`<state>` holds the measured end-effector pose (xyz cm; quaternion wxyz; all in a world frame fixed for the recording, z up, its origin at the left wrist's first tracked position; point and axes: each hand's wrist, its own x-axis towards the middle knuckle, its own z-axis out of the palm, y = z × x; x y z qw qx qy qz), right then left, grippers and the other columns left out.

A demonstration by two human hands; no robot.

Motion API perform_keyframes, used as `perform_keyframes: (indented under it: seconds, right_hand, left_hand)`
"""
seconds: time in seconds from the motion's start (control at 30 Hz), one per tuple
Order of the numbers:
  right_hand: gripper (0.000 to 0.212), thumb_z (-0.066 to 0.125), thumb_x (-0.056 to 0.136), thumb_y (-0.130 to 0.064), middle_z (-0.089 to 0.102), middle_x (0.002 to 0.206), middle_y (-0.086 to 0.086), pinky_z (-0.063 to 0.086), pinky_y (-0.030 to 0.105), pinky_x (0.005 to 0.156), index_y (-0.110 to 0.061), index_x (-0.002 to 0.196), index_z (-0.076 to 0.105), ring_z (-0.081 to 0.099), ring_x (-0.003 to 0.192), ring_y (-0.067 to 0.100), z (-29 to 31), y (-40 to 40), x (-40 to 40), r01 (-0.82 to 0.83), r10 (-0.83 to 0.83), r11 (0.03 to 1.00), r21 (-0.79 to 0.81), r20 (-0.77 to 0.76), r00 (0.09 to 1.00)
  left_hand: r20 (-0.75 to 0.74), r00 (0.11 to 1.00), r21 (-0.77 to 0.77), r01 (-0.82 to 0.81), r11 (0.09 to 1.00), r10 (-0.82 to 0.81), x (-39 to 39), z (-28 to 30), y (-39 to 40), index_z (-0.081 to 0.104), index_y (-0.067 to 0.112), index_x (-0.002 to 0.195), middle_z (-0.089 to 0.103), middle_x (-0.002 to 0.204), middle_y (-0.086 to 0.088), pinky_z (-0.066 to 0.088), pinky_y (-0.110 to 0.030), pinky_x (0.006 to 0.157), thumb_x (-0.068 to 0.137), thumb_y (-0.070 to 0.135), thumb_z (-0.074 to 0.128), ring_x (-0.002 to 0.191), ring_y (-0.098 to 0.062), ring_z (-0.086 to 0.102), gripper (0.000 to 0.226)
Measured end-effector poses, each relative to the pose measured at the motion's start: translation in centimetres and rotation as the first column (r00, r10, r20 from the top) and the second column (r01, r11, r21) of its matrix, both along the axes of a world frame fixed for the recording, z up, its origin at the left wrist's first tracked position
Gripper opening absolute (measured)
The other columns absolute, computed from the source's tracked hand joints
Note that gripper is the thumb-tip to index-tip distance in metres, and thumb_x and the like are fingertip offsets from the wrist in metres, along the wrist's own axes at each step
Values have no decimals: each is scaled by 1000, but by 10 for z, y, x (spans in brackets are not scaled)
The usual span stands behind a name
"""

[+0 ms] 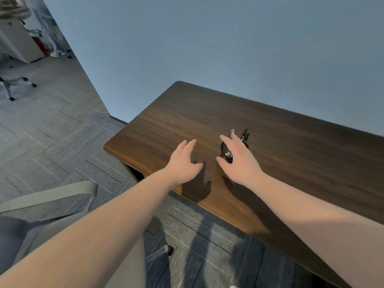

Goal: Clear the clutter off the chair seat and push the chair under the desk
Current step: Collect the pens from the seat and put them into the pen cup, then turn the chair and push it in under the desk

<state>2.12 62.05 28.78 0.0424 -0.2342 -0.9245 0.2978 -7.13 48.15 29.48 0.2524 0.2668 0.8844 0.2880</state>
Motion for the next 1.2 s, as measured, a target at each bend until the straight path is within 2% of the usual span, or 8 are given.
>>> perform_keyframes:
  seconds: [0.33,0.63,0.73,0.9,1.03,1.2]
  right_hand:
    - [68,55,92,-37,11,161,3,25,40,118,-32,149,19,14,148,22,34,-163,8,-112,111,993,20,43,993]
    - [69,54,92,-39,11,161,4,23,47,118,-30,150,17,13,148,24,69,-285,8,-319,318,947,26,30,947]
    - [68,54,92,-38,16,160,5,23,44,118,-27,149,19,13,148,22,85,-324,6,-408,409,913,18,-33,912]
    - [67,56,93,-32,25,157,2,21,37,118,-22,149,22,16,147,17,99,-388,25,-534,525,844,-43,-132,841]
    - [67,56,92,-33,27,156,0,22,36,117,-24,149,21,17,147,16,106,-440,45,-581,570,811,-64,-136,811]
    - [67,56,92,-32,30,155,0,22,31,115,-21,149,24,25,144,16,132,-513,44,-608,597,793,-22,-165,785]
  left_hand:
    - [-116,993,-77,-12,997,3,5,38,-187,12,26,150,7,161,-5,15,-40,119,89,30,57,148,-24,8,76]
    - [-221,971,-170,-134,976,95,41,73,-324,16,22,150,9,160,-7,15,-38,120,89,32,55,148,-24,9,73]
    - [-311,941,-248,-216,944,133,61,89,-369,26,22,147,19,158,-6,22,-45,118,90,35,52,147,-23,16,64]
    - [-386,897,-328,-353,876,217,92,112,-441,31,23,144,26,156,-4,29,-48,115,87,38,53,143,-25,26,62]
    - [-458,854,-342,-425,838,246,110,132,-492,29,27,145,21,158,0,31,-47,113,90,39,48,144,-24,23,59]
    - [-597,772,-275,-453,848,219,111,165,-565,32,28,143,24,157,0,26,-45,115,92,40,45,144,-22,23,55]
